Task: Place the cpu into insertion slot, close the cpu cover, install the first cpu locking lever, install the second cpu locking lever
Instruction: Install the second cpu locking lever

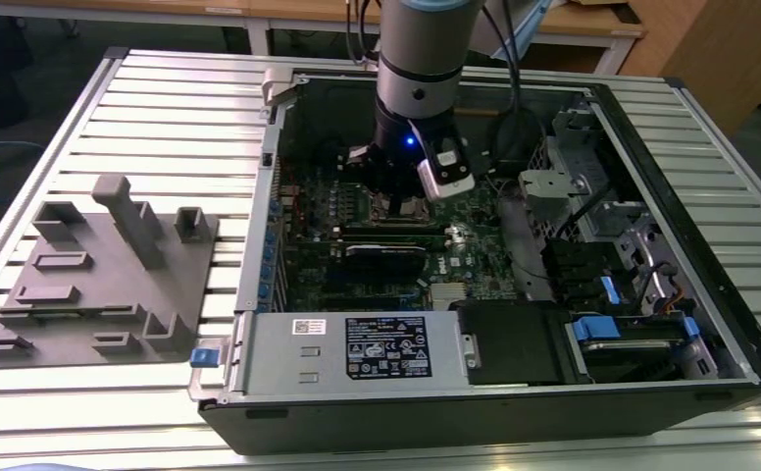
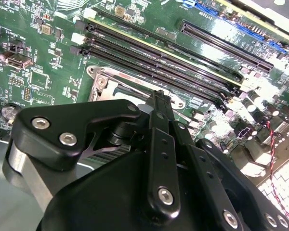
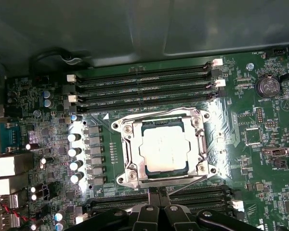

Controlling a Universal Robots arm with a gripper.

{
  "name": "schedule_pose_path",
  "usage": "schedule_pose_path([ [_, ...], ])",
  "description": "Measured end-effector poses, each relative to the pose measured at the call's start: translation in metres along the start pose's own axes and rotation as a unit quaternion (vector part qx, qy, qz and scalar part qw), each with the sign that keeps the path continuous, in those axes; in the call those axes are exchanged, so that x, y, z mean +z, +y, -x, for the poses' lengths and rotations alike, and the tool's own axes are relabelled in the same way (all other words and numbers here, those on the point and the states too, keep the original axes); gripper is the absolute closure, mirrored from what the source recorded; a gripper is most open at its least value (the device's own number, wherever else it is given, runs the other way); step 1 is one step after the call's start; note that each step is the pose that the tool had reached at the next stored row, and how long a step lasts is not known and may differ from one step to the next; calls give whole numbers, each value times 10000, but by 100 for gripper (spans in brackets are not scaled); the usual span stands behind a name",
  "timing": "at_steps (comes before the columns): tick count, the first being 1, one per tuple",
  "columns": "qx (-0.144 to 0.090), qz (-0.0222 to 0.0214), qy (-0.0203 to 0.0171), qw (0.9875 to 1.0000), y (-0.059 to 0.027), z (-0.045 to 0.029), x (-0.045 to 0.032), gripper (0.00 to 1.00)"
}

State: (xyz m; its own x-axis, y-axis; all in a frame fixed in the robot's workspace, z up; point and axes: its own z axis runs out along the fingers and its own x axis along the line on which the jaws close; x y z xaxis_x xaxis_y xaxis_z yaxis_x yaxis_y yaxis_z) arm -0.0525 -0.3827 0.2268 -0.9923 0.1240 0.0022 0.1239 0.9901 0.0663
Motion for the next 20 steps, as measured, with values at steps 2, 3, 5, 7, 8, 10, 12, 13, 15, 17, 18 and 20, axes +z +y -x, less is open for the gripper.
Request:
schedule_pose_path([
  [2, 0, -3, 1, 10000, -1, 0, 2, 89],
  [3, 0, -2, 1, 10000, -1, 0, 4, 89],
  [5, 0, -2, 1, 10000, -1, 0, 5, 89],
  [7, 0, -2, 1, 10000, -1, 0, 5, 89],
  [8, 0, -2, 1, 10000, -1, 0, 5, 89],
  [10, 0, -3, 1, 10000, -3, 0, 37, 89],
  [12, 0, -2, 1, 10000, -3, 0, 38, 89],
  [13, 0, -1, 1, 10000, -3, 0, 41, 89],
  [15, 0, -1, 0, 10000, -3, 0, 48, 89],
  [17, 0, -2, 1, 10000, -4, 0, 56, 89],
  [18, 0, -2, 1, 10000, -4, 0, 59, 89],
  [20, 0, -4, 1, 10000, -5, 0, 63, 89],
])
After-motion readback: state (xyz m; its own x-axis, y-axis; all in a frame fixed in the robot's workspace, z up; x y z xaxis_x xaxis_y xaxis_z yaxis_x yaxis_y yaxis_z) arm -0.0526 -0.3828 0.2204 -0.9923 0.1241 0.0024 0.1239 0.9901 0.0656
